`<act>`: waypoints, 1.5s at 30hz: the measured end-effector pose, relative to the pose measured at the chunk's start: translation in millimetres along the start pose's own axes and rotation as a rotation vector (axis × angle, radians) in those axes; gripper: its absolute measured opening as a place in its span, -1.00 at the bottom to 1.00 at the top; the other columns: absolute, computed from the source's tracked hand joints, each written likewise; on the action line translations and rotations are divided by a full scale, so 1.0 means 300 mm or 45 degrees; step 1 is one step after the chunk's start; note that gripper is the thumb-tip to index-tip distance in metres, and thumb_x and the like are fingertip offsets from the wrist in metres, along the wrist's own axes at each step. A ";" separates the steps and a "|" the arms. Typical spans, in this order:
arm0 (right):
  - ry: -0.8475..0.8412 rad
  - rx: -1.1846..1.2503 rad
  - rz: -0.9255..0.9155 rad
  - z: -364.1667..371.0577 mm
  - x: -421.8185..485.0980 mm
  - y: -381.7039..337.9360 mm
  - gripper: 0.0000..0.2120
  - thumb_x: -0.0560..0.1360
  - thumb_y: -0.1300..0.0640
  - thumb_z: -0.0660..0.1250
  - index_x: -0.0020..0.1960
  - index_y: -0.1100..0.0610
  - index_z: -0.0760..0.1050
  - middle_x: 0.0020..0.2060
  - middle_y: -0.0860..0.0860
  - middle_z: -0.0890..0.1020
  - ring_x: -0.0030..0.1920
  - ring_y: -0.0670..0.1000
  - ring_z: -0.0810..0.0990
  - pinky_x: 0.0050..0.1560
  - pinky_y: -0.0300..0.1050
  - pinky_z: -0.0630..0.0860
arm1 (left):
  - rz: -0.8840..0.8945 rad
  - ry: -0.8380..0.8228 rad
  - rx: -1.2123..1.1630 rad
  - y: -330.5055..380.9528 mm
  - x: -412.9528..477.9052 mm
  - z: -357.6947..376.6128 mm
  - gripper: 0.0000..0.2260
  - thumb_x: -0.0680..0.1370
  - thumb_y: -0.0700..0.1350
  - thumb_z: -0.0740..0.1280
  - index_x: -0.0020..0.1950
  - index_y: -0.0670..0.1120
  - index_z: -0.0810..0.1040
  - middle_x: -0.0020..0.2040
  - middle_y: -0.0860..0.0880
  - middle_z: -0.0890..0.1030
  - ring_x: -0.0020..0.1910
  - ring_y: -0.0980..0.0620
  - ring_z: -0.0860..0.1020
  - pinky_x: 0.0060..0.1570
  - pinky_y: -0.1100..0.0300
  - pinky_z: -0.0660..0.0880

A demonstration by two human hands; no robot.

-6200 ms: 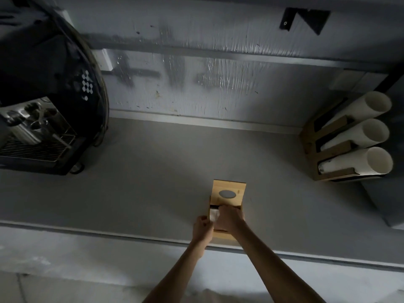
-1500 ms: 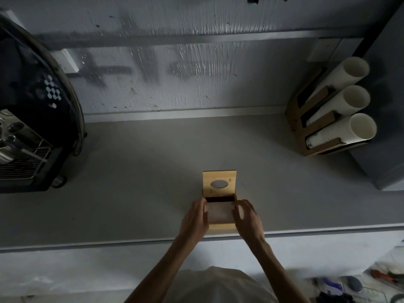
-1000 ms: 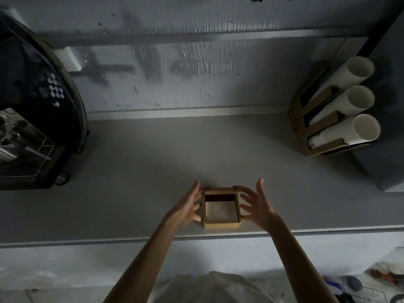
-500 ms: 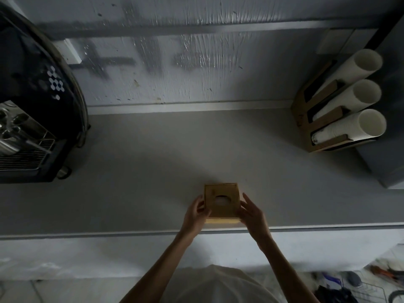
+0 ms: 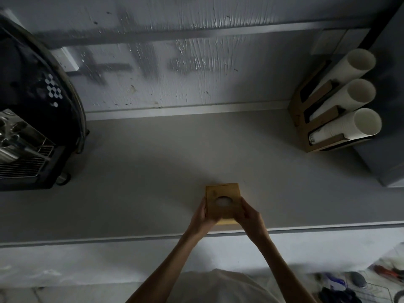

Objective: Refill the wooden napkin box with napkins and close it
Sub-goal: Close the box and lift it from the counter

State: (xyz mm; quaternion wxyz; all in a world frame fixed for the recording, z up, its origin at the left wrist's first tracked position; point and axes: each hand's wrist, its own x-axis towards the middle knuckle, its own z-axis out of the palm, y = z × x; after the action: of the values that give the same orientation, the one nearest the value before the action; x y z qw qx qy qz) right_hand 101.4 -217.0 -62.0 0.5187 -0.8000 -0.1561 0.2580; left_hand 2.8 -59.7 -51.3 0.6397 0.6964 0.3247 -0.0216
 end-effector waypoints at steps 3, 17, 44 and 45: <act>0.009 -0.088 -0.058 -0.094 0.010 0.003 -0.49 0.33 0.07 0.52 0.24 0.00 0.47 -0.07 -0.07 0.67 -0.08 -0.11 0.63 -0.12 -0.13 0.59 | 0.075 -0.050 0.185 0.074 0.010 0.048 -0.32 0.33 -0.11 0.53 0.34 0.23 0.31 0.20 0.09 0.59 0.16 0.10 0.57 0.20 -0.01 0.53; 0.182 -0.499 -0.016 -0.337 0.184 0.049 -0.20 0.39 0.23 0.48 0.51 0.15 0.15 0.16 0.25 0.62 0.12 0.22 0.61 0.05 -0.03 0.53 | 0.240 0.037 0.821 0.200 0.230 0.359 -0.23 0.54 -0.17 0.31 0.55 -0.18 -0.15 0.36 -0.22 0.45 0.26 -0.16 0.50 0.21 0.04 0.49; 0.239 -0.275 -0.319 -0.486 1.491 -0.036 -0.48 0.34 0.08 0.44 0.29 0.08 0.49 0.06 0.07 0.68 0.05 0.03 0.62 -0.11 -0.30 0.43 | 0.397 0.377 0.908 0.640 1.382 0.274 -0.52 0.51 -0.26 0.35 0.36 -0.21 0.23 0.08 -0.28 0.62 0.10 -0.26 0.58 -0.04 0.04 0.46; 0.238 -0.267 -0.333 -0.488 1.490 -0.031 -0.49 0.36 0.10 0.44 0.31 0.07 0.47 0.09 0.06 0.67 0.08 0.05 0.61 -0.07 -0.27 0.43 | 0.414 0.386 0.882 0.629 1.384 0.272 -0.52 0.50 -0.27 0.36 0.36 -0.20 0.24 0.06 -0.25 0.64 0.07 -0.23 0.60 -0.07 0.08 0.47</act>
State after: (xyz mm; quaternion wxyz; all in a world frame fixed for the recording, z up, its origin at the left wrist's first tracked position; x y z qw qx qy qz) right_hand 551.4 -91.6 -117.7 0.4739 -0.8430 -0.2359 0.0955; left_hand 452.0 48.3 -85.5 0.3074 0.9080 0.2747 0.0746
